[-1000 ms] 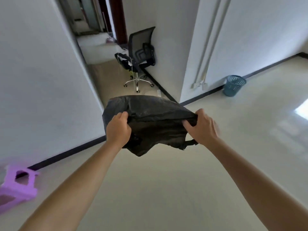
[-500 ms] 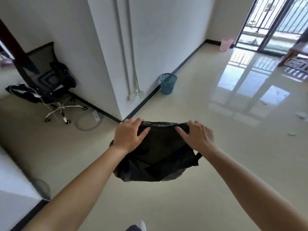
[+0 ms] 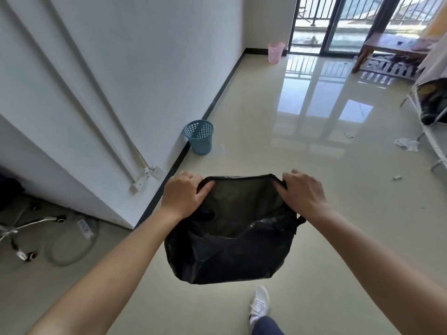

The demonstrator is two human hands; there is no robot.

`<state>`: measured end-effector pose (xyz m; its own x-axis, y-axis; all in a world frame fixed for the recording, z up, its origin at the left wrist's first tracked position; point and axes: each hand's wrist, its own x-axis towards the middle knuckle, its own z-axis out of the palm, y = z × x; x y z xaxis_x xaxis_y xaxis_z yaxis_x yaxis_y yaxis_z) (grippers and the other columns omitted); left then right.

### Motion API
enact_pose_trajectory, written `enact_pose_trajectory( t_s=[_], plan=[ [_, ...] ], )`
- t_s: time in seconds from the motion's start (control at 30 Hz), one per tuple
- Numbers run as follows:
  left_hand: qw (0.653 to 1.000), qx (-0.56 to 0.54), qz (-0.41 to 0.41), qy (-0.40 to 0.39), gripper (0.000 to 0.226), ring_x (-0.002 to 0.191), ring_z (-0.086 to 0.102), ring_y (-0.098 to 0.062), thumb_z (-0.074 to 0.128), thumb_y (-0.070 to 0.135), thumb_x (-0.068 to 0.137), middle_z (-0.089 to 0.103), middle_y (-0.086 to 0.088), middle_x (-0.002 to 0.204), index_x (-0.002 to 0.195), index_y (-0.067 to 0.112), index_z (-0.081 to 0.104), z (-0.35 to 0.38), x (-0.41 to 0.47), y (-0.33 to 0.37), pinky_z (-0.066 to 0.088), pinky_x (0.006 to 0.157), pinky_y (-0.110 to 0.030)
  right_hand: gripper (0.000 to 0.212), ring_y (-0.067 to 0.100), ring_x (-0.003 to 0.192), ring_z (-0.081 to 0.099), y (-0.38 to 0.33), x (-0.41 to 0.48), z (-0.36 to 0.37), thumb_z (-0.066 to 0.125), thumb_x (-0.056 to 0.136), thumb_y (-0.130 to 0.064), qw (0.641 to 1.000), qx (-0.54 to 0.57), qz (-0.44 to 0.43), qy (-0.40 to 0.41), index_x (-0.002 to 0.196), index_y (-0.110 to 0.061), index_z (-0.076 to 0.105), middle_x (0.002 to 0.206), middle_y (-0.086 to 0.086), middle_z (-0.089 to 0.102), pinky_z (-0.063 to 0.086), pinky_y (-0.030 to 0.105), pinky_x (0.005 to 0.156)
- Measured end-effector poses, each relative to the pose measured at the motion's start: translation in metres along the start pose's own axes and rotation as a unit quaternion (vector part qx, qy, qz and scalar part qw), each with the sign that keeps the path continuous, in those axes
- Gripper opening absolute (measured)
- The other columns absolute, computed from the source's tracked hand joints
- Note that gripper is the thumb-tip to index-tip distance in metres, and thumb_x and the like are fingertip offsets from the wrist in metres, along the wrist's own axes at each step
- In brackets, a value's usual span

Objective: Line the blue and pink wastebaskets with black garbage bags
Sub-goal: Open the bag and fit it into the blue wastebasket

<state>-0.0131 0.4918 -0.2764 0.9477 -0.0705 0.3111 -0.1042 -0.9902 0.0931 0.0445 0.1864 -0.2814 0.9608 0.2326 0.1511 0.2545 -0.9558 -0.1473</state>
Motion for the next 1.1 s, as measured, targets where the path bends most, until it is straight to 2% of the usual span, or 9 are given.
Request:
enact_pose_trajectory(
  t_s=[0.13,0.4,0.5,0.57,0.63,0.77,0.9,1.0,1.1],
  plan=[
    [0.998,0.014,-0.016,-0.054,0.059,0.084,0.057,-0.024,0.046,0.072,0.082,0.058,-0.005,0.09,0.1,0.018,0.063,0.03,0.108,-0.009,0.046,0.068,-0.034,0.046,0.031,0.077,0.061,0.039,0.12,0.002,0.039,0.094,-0.061,0.999,0.007,-0.01,-0.039,0.072,-0.021,0.048,0.079,0.006,0.062,0.038,0.034,0.062],
    [0.995,-0.004,-0.09,-0.036,0.08,0.094,0.054,-0.02,0.042,0.09,0.067,0.052,0.0,0.102,0.115,0.026,0.047,0.052,0.286,-0.07,0.051,0.075,-0.037,0.05,0.03,0.072,0.05,0.029,0.365,-0.001,0.036,0.094,-0.06,0.994,0.045,-0.012,-0.094,0.073,-0.018,0.05,0.084,0.011,0.062,0.041,0.036,0.064],
    [0.986,-0.06,-0.113,-0.105,0.107,0.107,0.048,-0.019,0.059,0.091,0.048,0.045,0.0,0.117,0.13,0.03,0.029,0.082,0.347,-0.105,0.049,0.083,-0.041,0.043,0.031,0.072,0.051,0.018,0.449,0.022,0.036,0.096,-0.054,0.996,0.031,-0.032,-0.072,0.077,-0.019,0.05,0.087,0.012,0.065,0.039,0.036,0.064],
    [0.978,-0.091,-0.117,-0.144,0.113,0.11,0.046,-0.019,0.075,0.077,0.048,0.04,-0.001,0.125,0.134,0.03,0.019,0.11,0.388,-0.132,0.047,0.085,-0.042,0.043,0.033,0.078,0.058,0.012,0.506,0.043,0.036,0.096,-0.052,0.997,0.013,-0.032,-0.063,0.083,-0.016,0.056,0.091,0.013,0.066,0.039,0.036,0.064],
    [0.977,-0.096,-0.116,-0.152,0.092,0.105,0.051,-0.023,0.079,0.047,0.065,0.039,-0.004,0.128,0.13,0.027,0.017,0.135,0.428,-0.161,0.047,0.079,-0.038,0.045,0.035,0.084,0.062,0.007,0.561,0.058,0.036,0.097,-0.052,0.998,0.0,-0.032,-0.056,0.089,-0.013,0.058,0.092,0.013,0.067,0.039,0.036,0.064],
    [0.978,-0.1,-0.113,-0.143,0.047,0.07,0.043,-0.015,0.057,0.01,0.079,0.043,-0.005,0.109,0.102,0.03,0.021,0.16,0.52,-0.216,0.034,0.059,-0.028,0.035,0.035,0.083,0.059,0.003,0.673,0.07,0.041,0.096,-0.047,0.998,0.007,-0.005,-0.058,0.089,-0.014,0.043,0.095,0.015,0.066,0.037,0.036,0.065],
    [0.986,-0.014,-0.052,-0.158,0.027,0.079,0.043,-0.016,0.048,0.003,0.079,0.042,0.0,0.103,0.09,0.026,0.038,0.172,0.617,-0.268,0.037,0.058,-0.028,0.038,0.03,0.072,0.052,-0.002,0.785,0.07,0.049,0.082,-0.054,0.997,0.072,0.001,-0.043,0.091,-0.017,0.041,0.087,0.011,0.065,0.036,0.036,0.062],
    [0.985,0.047,-0.048,-0.159,0.018,0.092,0.048,-0.022,0.048,0.004,0.083,0.048,-0.004,0.108,0.097,0.015,0.053,0.194,0.67,-0.298,0.039,0.06,-0.03,0.07,0.024,0.072,0.049,-0.006,0.85,0.082,0.064,0.061,-0.077,0.992,0.074,-0.037,-0.095,0.099,-0.023,0.04,0.086,-0.001,0.056,0.038,0.035,0.062],
    [0.974,0.056,-0.133,-0.173,0.021,0.097,0.05,-0.023,0.049,0.018,0.089,0.049,-0.005,0.116,0.11,0.013,0.053,0.224,0.711,-0.317,0.038,0.066,-0.03,0.09,0.027,0.09,0.054,-0.011,0.917,0.117,0.084,0.054,-0.057,0.97,0.076,-0.102,-0.205,0.124,-0.025,0.038,0.103,0.003,0.055,0.046,0.038,0.072]
  ],
)
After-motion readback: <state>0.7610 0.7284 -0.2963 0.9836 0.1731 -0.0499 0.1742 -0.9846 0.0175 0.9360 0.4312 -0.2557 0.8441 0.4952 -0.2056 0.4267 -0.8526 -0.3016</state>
